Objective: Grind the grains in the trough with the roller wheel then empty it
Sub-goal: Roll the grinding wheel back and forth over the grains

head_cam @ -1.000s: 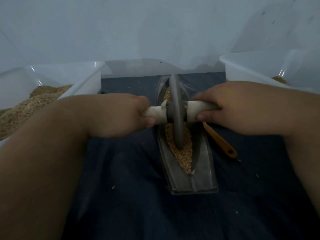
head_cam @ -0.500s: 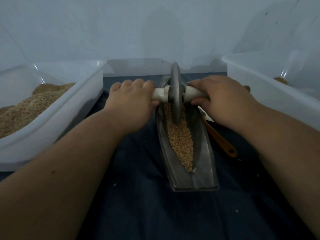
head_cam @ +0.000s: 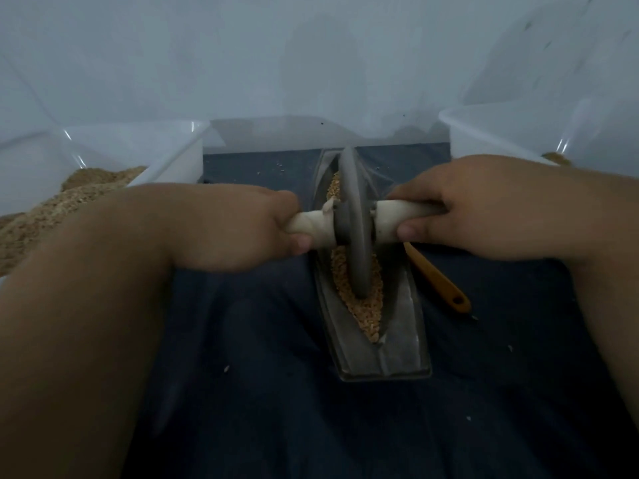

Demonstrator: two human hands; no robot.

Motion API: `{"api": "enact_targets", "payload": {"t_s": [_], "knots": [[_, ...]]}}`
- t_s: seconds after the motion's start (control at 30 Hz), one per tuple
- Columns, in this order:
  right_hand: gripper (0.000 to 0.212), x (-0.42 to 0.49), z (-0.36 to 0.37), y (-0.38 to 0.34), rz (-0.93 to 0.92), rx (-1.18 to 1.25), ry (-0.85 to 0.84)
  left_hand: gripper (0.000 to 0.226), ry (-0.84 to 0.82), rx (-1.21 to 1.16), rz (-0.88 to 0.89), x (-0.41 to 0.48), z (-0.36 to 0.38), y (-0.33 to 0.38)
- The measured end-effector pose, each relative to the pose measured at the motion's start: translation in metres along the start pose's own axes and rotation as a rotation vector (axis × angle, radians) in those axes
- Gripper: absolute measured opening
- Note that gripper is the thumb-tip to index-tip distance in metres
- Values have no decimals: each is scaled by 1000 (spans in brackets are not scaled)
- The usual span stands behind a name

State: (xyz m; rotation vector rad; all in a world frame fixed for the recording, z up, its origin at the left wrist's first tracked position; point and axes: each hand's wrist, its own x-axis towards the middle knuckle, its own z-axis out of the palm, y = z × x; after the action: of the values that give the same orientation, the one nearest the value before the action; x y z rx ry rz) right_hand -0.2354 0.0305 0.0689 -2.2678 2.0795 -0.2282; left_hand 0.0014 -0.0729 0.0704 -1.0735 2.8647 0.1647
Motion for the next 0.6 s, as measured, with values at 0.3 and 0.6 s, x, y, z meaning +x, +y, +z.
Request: {"api": "enact_targets", "payload": {"t_s": [0.3, 0.6], "knots": [[44, 29, 29, 9, 46, -22, 263, 33, 435, 192, -55, 34, 28, -9], [44, 28, 27, 10, 19, -48, 283, 34, 311, 134, -35, 28, 23, -9]]}}
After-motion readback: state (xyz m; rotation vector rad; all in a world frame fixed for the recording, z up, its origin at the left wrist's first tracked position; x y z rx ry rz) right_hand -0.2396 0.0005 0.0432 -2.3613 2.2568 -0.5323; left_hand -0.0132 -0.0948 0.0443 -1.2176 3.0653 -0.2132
